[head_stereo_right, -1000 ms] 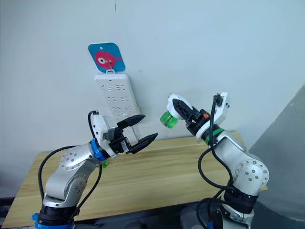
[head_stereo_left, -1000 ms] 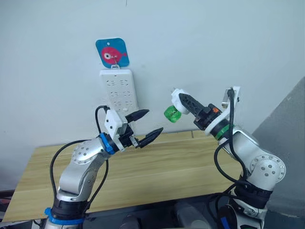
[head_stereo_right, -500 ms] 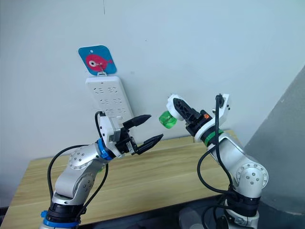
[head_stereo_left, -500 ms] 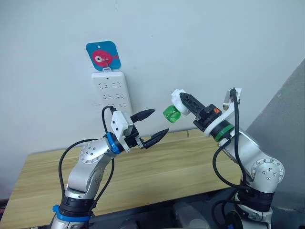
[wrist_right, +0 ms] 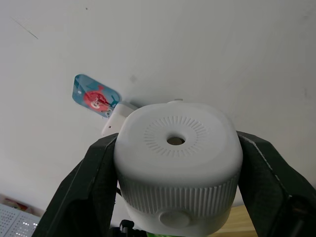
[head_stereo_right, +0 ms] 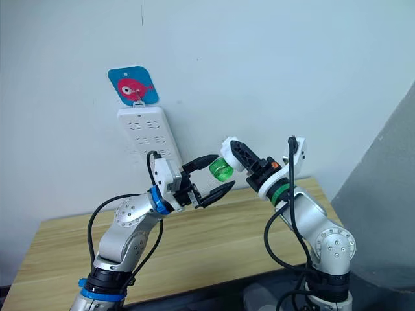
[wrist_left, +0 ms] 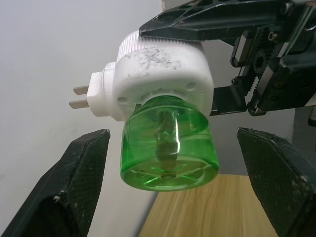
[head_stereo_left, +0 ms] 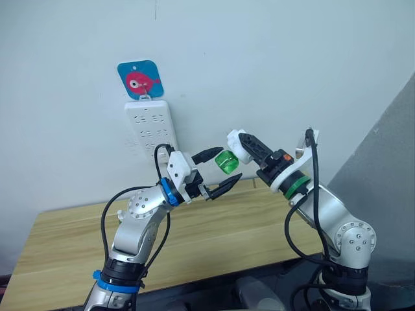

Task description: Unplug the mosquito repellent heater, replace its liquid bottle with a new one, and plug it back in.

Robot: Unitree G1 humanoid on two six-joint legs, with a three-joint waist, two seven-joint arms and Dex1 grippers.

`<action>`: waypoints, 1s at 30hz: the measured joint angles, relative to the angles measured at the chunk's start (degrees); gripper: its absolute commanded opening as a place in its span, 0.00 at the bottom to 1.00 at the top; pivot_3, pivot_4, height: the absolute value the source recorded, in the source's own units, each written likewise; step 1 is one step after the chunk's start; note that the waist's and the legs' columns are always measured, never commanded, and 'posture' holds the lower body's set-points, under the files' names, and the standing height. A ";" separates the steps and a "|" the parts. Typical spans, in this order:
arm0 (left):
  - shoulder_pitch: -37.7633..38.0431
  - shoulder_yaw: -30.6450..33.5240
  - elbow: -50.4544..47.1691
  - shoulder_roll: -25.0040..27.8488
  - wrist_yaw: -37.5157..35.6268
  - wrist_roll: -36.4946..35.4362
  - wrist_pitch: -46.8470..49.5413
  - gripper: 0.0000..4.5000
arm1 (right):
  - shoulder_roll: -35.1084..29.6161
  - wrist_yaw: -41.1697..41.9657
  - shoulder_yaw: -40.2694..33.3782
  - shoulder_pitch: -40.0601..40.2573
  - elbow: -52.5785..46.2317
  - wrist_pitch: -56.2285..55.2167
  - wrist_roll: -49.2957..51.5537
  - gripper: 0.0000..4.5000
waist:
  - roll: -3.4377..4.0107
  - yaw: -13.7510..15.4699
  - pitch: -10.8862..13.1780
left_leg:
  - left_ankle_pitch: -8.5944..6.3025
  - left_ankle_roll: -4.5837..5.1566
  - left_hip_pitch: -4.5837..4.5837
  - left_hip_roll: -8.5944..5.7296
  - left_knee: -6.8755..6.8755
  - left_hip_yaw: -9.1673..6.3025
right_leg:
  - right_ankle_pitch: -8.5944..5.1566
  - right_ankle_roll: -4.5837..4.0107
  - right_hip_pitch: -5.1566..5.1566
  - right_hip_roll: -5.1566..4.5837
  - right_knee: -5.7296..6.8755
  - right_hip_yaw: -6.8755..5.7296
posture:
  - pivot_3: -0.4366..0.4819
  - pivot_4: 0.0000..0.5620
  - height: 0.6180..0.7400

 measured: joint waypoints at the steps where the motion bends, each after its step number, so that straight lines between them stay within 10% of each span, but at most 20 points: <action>1: 0.03 0.03 0.00 0.00 0.09 -0.02 0.00 0.96 | -0.13 -0.07 0.25 0.00 0.00 -0.40 0.32 0.66 | 0.00 0.01 0.00 | 0.00 0.00 0.00 0.00 0.00 -0.01 | 0.00 0.00 0.00 0.00 0.00 0.00 | 0.20 0.03 1.00; 7: 0.28 0.09 -0.01 0.03 0.12 -0.23 0.05 0.96 | -1.63 -0.52 1.47 0.00 0.00 -2.48 0.81 0.66 | 0.00 0.03 -0.01 | 0.00 0.00 0.01 0.00 0.00 -0.01 | 0.00 0.00 0.01 0.00 0.00 -0.01 | 0.20 0.03 1.00; 15: 0.47 0.17 -0.02 -0.18 0.49 -0.42 0.12 0.50 | -2.98 -0.87 2.99 0.00 0.00 -3.96 1.41 0.66 | 0.00 0.06 -0.01 | 0.00 0.00 0.01 0.00 0.00 -0.01 | 0.00 0.00 0.02 0.00 0.00 -0.01 | 0.20 0.03 1.00; 24: 0.47 0.03 -0.01 -0.50 0.87 -0.42 0.12 0.50 | -4.75 -0.96 3.89 0.00 0.00 -5.33 2.81 0.66 | 0.00 0.06 -0.01 | 0.00 0.00 0.02 0.00 0.01 -0.01 | 0.00 0.00 0.03 0.00 0.00 -0.01 | 0.20 0.04 1.00; 30: 0.78 0.10 0.21 -0.19 0.95 -0.39 0.08 0.50 | -5.87 -0.70 4.46 0.42 -0.11 -5.81 4.94 1.00 | 0.00 0.08 -0.01 | 0.00 0.00 0.04 0.00 0.00 -0.02 | 0.00 0.00 0.06 0.00 -0.01 -0.01 | 0.20 0.05 1.00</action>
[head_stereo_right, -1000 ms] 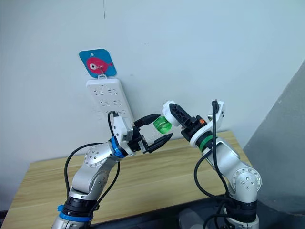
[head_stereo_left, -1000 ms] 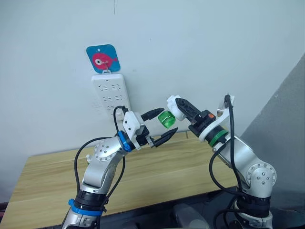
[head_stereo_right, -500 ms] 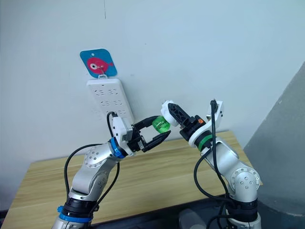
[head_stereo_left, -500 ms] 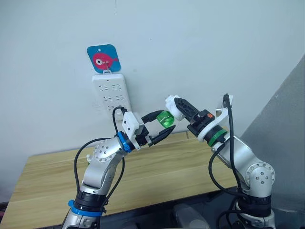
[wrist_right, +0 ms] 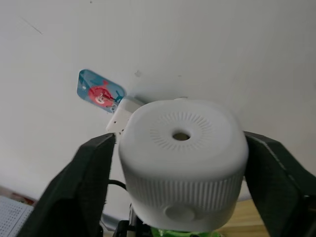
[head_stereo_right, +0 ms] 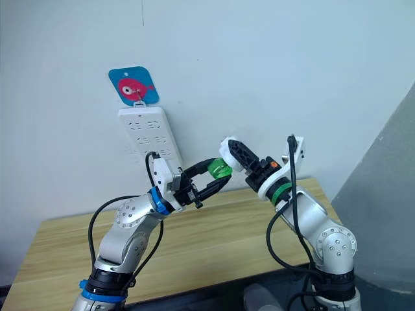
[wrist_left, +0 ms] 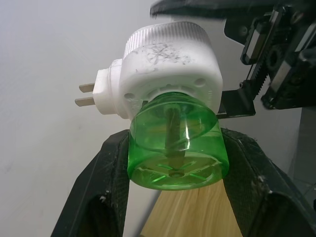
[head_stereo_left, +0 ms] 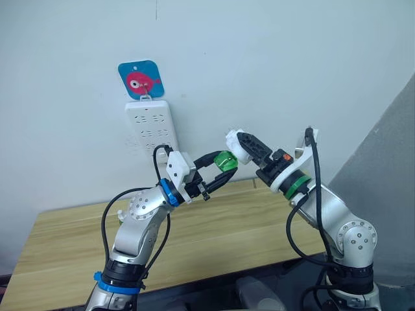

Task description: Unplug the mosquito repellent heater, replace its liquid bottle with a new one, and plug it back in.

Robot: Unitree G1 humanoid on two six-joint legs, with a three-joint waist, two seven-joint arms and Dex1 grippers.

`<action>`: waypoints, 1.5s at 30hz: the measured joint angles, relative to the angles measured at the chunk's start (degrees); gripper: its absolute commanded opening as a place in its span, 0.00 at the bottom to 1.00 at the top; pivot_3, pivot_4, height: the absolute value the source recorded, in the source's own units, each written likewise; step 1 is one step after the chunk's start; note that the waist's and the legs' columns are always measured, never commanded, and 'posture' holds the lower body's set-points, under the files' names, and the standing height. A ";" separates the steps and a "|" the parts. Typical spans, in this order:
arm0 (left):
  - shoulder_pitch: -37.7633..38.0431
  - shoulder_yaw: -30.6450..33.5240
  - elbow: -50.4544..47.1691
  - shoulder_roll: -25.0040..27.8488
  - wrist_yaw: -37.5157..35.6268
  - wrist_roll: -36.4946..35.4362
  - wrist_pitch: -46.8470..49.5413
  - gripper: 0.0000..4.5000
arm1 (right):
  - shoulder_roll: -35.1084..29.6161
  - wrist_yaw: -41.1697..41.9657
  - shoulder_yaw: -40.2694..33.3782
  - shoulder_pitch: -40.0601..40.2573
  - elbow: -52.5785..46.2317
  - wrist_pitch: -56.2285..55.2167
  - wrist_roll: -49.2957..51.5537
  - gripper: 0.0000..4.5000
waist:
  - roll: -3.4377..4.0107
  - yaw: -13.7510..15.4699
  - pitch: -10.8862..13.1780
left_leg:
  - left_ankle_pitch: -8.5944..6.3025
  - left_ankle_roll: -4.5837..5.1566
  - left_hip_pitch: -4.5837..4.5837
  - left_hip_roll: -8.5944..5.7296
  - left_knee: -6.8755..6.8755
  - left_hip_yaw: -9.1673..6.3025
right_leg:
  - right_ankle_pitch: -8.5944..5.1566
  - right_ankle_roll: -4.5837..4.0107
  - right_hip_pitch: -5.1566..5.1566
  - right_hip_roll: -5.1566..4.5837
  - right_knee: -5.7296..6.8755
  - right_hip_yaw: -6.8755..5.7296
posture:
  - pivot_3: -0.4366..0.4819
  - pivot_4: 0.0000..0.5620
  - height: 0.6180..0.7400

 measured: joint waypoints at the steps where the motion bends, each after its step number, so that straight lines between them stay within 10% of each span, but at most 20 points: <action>1: 0.17 0.01 0.05 0.26 -0.17 0.00 0.00 0.50 | -0.63 0.18 -0.03 0.38 -0.05 -0.03 0.49 1.00 | 0.00 0.02 0.00 | 0.00 0.00 0.00 0.00 0.00 0.00 | 0.00 0.00 0.00 0.00 -0.01 0.00 | 0.20 0.05 1.00; 21: 1.56 0.23 3.77 12.93 -21.19 -0.38 -9.82 0.50 | -38.17 29.19 -5.80 8.18 5.57 18.19 18.42 1.00 | -0.30 0.53 0.26 | -0.01 0.01 0.84 0.01 -0.09 0.52 | -0.10 -0.05 0.65 0.11 -0.25 0.69 | 0.23 0.10 1.00; 45: 4.67 -1.21 5.90 14.89 -27.84 2.69 -24.74 0.50 | -33.85 31.02 10.62 -3.57 13.97 25.70 18.34 1.00 | -0.33 3.11 0.33 | -0.16 0.26 0.24 0.02 -0.10 0.65 | 0.06 0.33 0.47 0.12 -1.08 1.00 | 0.28 0.11 1.00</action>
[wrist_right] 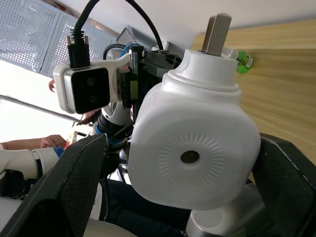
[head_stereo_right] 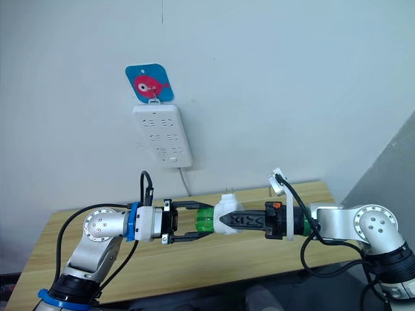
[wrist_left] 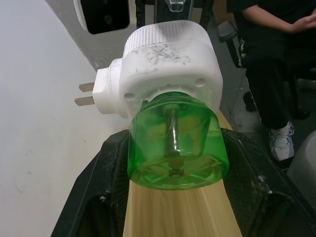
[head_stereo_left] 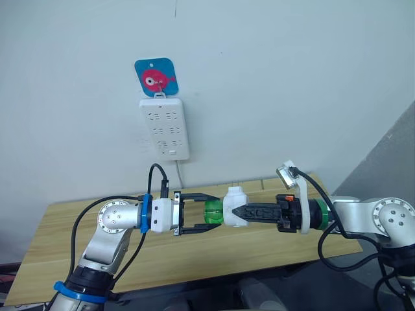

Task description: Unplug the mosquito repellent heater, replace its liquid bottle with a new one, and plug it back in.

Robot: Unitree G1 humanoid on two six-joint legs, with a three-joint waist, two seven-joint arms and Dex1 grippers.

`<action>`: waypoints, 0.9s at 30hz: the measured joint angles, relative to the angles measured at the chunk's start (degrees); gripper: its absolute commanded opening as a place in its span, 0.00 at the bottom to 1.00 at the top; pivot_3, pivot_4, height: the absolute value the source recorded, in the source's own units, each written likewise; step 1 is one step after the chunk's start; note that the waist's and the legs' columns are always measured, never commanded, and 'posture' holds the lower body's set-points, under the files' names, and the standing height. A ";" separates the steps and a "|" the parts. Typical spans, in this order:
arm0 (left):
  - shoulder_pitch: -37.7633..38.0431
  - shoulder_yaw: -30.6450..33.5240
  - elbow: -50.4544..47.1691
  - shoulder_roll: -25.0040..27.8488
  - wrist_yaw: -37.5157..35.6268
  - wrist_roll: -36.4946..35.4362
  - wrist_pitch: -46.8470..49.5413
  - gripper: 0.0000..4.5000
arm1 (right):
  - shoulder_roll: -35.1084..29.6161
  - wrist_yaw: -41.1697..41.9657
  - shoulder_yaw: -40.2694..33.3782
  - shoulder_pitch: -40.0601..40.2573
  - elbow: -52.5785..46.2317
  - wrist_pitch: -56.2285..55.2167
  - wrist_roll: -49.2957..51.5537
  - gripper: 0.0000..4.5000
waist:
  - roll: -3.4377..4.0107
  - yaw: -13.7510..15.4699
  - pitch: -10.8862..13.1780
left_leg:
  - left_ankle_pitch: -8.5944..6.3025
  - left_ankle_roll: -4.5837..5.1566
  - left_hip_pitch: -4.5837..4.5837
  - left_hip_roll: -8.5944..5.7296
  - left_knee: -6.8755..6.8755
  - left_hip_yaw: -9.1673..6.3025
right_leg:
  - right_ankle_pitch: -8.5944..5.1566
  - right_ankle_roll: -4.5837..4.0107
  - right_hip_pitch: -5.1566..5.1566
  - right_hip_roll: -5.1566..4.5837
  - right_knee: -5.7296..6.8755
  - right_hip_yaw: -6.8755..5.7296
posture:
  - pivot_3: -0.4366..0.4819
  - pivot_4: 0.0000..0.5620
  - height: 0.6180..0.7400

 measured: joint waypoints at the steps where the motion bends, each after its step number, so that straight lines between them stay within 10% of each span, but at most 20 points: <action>1: 0.00 -0.01 0.10 -0.01 0.00 0.00 -0.08 0.50 | 0.15 -0.05 0.11 -0.02 0.07 0.04 0.00 1.00 | 0.00 0.03 0.00 | 0.00 0.00 0.00 0.01 -0.01 0.00 | 0.00 0.00 0.00 0.00 0.00 -0.01 | 0.28 0.11 1.00; 8: -0.70 0.07 1.07 -0.05 -0.02 0.04 -1.83 0.50 | 2.14 -1.86 0.66 -0.35 1.76 0.12 -0.17 0.67 | 0.01 0.26 0.01 | 0.00 0.00 0.00 0.00 0.00 -0.01 | 0.00 0.00 0.00 0.00 0.00 -0.01 | 0.28 0.12 1.00; 16: -1.16 -0.05 2.18 0.84 -0.85 -1.40 -0.21 0.50 | 3.88 -3.55 0.72 -0.99 2.34 0.67 -0.49 0.67 | 0.03 0.32 0.05 | -0.01 0.01 -0.01 0.01 -0.02 -0.02 | 0.00 0.00 -0.02 0.00 0.00 -0.03 | 0.27 0.12 1.00; 27: -14.72 -3.40 -7.19 16.39 -4.66 -27.61 61.66 0.50 | 1.34 3.76 1.40 -4.56 -0.92 4.08 -2.52 0.67 | -0.04 0.39 1.28 | -0.01 0.01 -0.25 -0.01 -0.03 -0.19 | -0.01 0.01 -0.24 0.06 0.03 -0.20 | 0.28 0.14 1.00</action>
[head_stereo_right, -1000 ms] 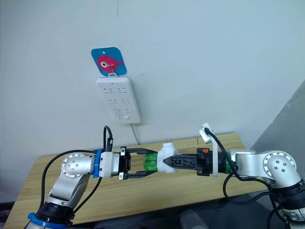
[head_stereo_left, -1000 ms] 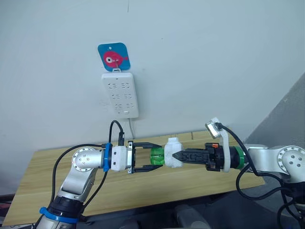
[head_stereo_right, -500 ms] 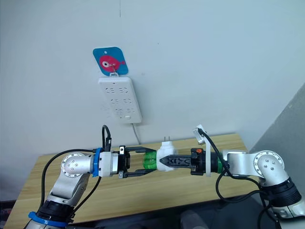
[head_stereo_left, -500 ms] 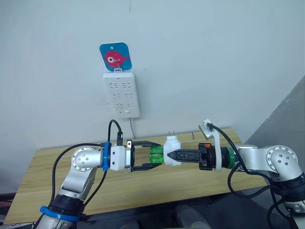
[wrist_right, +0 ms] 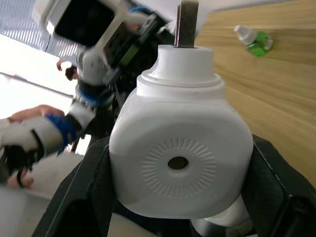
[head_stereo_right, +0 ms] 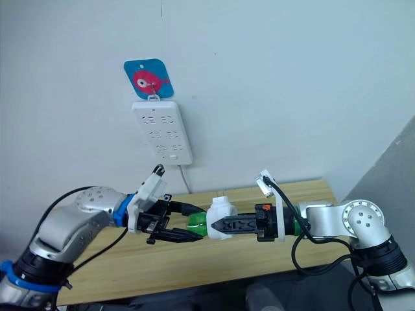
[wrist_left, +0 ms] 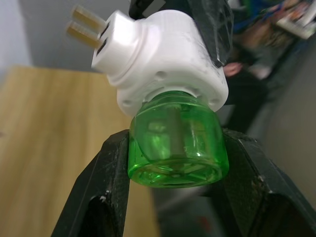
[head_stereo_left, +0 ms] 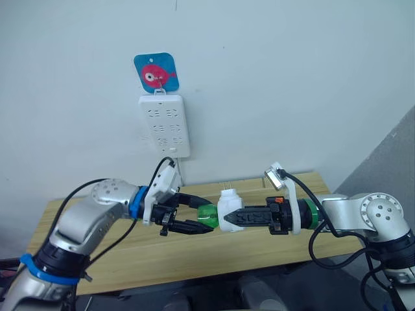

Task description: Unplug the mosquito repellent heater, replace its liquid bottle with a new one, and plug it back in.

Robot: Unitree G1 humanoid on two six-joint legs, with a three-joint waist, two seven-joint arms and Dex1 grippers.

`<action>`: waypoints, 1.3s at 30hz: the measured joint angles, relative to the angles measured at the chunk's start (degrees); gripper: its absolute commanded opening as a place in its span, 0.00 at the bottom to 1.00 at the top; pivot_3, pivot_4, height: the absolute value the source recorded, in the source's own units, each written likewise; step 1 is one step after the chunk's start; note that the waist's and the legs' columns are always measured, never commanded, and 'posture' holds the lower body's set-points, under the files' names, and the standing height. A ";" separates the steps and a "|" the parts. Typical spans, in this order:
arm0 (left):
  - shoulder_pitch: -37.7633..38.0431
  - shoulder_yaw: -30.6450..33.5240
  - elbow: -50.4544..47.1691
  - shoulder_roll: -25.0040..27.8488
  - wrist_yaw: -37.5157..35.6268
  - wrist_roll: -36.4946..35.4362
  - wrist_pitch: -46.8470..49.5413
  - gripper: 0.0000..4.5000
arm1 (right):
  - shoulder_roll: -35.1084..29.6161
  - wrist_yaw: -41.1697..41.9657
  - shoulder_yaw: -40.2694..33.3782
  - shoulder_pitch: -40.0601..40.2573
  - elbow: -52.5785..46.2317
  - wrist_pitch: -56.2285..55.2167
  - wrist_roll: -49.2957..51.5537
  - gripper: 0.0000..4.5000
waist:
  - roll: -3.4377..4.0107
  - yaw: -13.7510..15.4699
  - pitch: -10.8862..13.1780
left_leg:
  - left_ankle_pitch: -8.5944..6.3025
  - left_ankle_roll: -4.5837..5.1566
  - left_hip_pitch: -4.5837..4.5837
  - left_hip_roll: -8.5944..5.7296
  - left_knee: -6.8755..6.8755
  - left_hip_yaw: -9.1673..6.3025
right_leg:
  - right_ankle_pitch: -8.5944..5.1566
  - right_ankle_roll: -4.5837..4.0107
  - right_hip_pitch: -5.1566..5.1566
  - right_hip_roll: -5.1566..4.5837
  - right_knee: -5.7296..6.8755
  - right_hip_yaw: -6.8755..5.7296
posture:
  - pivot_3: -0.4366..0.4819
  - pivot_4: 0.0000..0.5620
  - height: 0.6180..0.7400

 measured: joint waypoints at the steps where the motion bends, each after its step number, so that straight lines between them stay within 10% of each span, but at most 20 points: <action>1: -1.13 0.00 0.40 -0.02 -0.29 -0.92 2.09 0.50 | -0.11 0.79 -0.24 -0.07 -0.03 -0.04 -0.13 0.67 | -0.02 0.02 0.04 | 0.00 0.01 -0.07 0.00 -0.01 -0.01 | 0.00 0.00 -0.07 0.00 0.00 -0.01 | 0.28 0.14 1.00; 5: -2.77 0.09 1.14 -0.35 -0.51 -1.70 4.42 0.50 | -0.40 1.71 -0.59 -0.32 -0.06 -0.69 -0.35 0.67 | 0.02 0.02 0.14 | -0.06 0.10 -0.09 0.01 -0.04 0.00 | -0.01 -0.01 -0.10 0.00 0.00 0.01 | 0.28 0.14 1.00; 11: 0.30 2.21 -0.37 -2.14 1.73 1.84 -0.92 0.99 | -0.47 1.69 -0.61 -0.30 -0.19 -2.20 0.41 0.67 | 0.00 0.20 0.27 | -0.07 0.10 -0.09 0.01 -0.01 0.01 | -0.01 -0.01 -0.10 -0.01 0.00 0.06 | 0.29 0.15 1.00; 34: 15.73 5.64 0.24 -15.84 7.79 28.23 -59.34 1.00 | 0.59 2.22 -1.81 2.53 5.59 -1.88 2.33 0.67 | -0.06 1.72 0.44 | -0.07 0.10 -0.07 0.00 0.09 0.20 | 0.02 0.01 -0.06 -0.04 -0.01 0.25 | 0.31 0.16 1.00; 39: 14.24 4.44 2.20 -16.09 7.63 28.37 -60.58 0.73 | 0.76 1.73 -2.21 2.55 5.59 -1.78 2.34 0.67 | -0.06 1.72 0.44 | -0.07 0.11 -0.07 0.01 0.09 0.18 | 0.02 0.01 -0.05 -0.04 -0.01 0.23 | 0.30 0.15 1.00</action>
